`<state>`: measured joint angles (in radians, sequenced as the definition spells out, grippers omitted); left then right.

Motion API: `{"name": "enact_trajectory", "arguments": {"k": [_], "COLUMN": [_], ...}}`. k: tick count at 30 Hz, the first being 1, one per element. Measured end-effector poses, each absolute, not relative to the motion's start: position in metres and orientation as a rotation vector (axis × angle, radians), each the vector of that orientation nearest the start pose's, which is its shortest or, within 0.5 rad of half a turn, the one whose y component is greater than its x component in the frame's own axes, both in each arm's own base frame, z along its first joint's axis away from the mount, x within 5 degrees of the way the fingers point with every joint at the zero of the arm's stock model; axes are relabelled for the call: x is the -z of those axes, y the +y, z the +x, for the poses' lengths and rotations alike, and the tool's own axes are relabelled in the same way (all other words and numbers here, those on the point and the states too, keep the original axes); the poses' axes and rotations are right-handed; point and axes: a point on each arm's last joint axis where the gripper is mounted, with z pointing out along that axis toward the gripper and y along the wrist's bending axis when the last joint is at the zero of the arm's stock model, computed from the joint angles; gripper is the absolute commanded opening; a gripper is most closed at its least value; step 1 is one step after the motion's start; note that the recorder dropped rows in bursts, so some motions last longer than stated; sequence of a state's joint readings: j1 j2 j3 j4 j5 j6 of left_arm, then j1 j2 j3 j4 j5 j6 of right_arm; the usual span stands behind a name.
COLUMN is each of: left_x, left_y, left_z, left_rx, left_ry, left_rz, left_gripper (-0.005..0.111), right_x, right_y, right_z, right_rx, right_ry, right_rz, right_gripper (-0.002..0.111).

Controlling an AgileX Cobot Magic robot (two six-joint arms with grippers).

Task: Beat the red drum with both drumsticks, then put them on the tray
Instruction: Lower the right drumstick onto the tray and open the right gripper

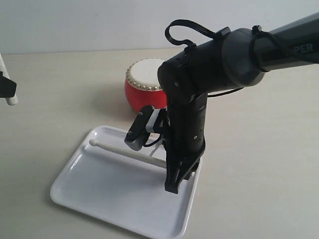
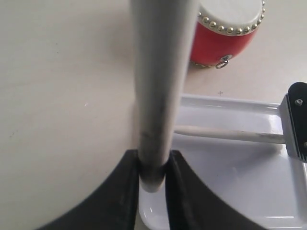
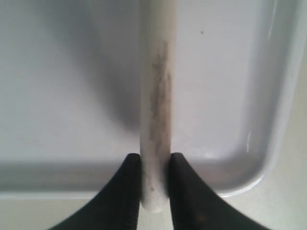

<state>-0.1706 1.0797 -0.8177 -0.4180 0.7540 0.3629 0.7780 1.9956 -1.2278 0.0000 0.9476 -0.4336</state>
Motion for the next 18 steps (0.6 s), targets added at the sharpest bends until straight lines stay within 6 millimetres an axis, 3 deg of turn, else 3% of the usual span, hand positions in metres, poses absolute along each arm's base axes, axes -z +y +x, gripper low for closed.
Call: {"name": "enact_trajectory", "arguments": {"k": [6, 12, 15, 18], "left_x": [-0.301, -0.296, -0.281, -0.26], "left_y": [-0.06, -0.064, -0.068, -0.07], "left_z": [0.2, 0.196, 0.192, 0.186], "left_rx": [0.399, 0.482, 0.566, 0.648], "left_ry": [2.416, 2.444, 2.46, 2.473], "left_rz": [0.392, 0.355, 0.317, 0.254], "left_gripper": [0.0, 0.0, 0.0, 0.0], "right_x": [-0.133, -0.137, -0.16, -0.205], "right_y": [0.249, 0.247, 0.248, 0.253], "right_z": [0.253, 0.251, 0.251, 0.248], "right_rx": [0.016, 0.023, -0.018, -0.203], "right_ry": [2.628, 2.69, 2.693, 2.584], "right_rz": [-1.821, -1.754, -1.59, -1.375], "right_gripper": [0.031, 0.032, 0.032, 0.032]}}
